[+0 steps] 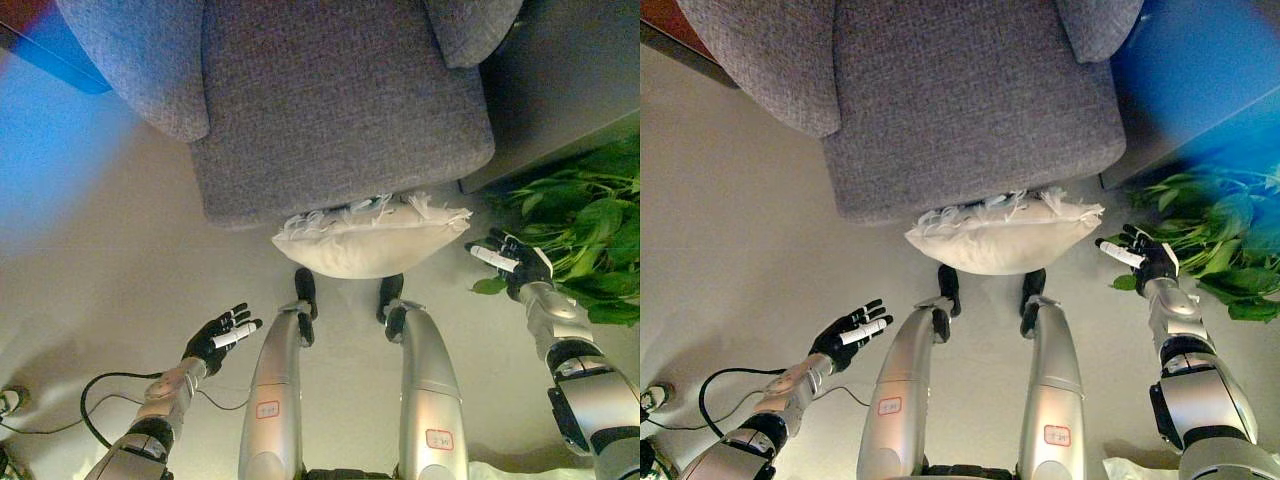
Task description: Pick up the pillow and put it on the sofa.
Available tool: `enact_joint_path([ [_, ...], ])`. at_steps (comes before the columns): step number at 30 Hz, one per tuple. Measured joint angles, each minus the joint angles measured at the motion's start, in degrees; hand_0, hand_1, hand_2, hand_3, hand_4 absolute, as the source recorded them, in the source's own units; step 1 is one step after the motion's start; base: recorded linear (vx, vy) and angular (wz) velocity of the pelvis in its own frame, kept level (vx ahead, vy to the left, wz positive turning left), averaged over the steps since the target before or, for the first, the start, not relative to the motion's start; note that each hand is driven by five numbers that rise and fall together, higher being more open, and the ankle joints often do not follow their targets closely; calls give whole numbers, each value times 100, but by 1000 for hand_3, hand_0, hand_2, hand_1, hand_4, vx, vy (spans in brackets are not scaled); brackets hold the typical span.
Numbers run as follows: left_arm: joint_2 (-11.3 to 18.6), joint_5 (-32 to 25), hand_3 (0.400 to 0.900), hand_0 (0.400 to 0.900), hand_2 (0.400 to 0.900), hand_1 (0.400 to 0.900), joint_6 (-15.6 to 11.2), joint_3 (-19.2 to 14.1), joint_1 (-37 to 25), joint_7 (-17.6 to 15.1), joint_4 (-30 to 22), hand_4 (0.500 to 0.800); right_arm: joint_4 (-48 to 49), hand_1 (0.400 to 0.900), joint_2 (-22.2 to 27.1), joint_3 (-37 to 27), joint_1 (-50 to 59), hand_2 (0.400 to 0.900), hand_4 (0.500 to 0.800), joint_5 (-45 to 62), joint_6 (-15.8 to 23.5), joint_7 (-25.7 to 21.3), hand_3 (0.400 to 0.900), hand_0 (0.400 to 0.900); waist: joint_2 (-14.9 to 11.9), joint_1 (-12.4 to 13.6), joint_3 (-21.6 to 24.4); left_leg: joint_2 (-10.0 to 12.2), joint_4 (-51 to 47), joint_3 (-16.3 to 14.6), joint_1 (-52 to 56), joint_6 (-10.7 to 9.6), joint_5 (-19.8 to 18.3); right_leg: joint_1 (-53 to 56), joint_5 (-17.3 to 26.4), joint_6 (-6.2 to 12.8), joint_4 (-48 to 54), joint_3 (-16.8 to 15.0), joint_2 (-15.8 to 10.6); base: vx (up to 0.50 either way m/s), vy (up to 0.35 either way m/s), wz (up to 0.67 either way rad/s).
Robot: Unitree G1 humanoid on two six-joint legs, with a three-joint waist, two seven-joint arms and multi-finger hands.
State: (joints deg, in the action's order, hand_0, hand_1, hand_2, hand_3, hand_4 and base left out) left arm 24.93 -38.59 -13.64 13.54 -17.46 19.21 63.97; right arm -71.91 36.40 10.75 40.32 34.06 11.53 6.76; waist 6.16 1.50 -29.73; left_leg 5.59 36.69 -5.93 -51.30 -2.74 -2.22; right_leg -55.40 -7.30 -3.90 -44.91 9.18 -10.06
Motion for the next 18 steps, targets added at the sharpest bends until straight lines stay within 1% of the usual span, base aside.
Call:
enact_joint_path([
  [6,-5,-58,900,900,900,900,-5,2,3,4,-32,800,14,900,-7,38,456,900,800,5,29,210,900,900,89,28,-2,-69,465,12,-522,32,-36,-559,-18,-9,-470,-128,-81,-7,59,1],
  [8,-7,-59,900,900,900,900,-24,3,34,5,-45,800,14,900,-21,244,581,900,800,-1,29,276,900,900,97,39,-2,-96,487,17,-584,32,-36,-633,-17,-8,-494,-157,-79,-5,39,-1],
  [10,-8,-60,900,900,900,900,-25,5,47,12,-54,800,17,900,-44,280,640,900,800,-3,33,334,900,900,97,39,-2,-102,486,25,-604,32,-36,-669,-17,-7,-495,-171,-74,-3,36,0],
  [11,-11,-61,900,900,900,900,-30,6,123,28,-149,800,30,900,-107,344,716,900,800,-3,41,399,900,900,99,42,-2,-115,473,24,-618,33,-37,-699,-13,-1,-493,-193,-66,-8,50,1],
  [13,-18,-63,900,900,900,900,-34,96,148,46,-212,800,47,900,-119,473,744,900,800,-5,43,460,900,900,125,38,-1,-125,451,21,-613,33,-37,-705,-7,8,-488,-212,-63,-9,48,2],
  [18,-62,-120,900,900,900,900,-66,275,263,68,-373,800,50,900,-132,483,832,900,800,-25,35,624,900,900,144,42,0,-177,252,6,-551,32,-36,-708,0,19,-379,-246,-64,5,58,1],
])
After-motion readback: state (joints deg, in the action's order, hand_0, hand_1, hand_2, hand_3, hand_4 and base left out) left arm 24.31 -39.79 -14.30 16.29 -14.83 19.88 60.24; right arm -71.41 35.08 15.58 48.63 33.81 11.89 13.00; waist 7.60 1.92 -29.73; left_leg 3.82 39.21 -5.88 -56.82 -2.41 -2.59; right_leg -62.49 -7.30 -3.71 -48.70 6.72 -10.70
